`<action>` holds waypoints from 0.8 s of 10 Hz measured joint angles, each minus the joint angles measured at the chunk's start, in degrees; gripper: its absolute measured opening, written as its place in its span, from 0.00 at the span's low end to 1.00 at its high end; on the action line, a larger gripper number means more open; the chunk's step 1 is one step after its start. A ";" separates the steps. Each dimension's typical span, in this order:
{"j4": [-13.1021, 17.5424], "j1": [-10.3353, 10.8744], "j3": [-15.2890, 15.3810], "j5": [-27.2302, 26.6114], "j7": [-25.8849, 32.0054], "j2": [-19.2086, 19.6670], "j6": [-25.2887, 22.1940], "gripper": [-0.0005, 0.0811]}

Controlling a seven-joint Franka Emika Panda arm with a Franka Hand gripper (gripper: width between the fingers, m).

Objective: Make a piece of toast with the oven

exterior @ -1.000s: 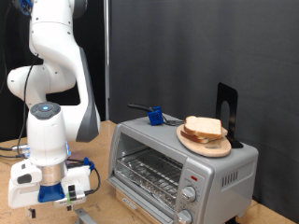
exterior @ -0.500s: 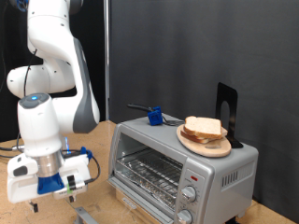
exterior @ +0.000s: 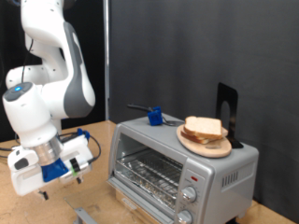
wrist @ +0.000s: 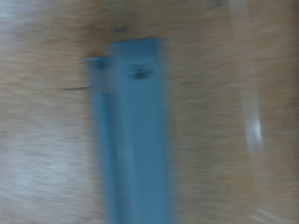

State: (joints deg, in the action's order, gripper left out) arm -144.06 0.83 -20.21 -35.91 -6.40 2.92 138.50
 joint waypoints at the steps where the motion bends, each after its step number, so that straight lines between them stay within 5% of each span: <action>1: 0.37 -0.48 -0.55 -1.83 3.21 -2.26 -4.98 1.00; 4: 0.71 -1.11 -1.77 -2.35 5.01 -9.31 -13.58 1.00; 8: -0.22 -1.17 -1.69 -2.01 1.07 -15.85 -15.27 1.00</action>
State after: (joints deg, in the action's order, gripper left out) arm -144.28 -0.34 -21.90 -37.92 -5.34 -12.93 123.23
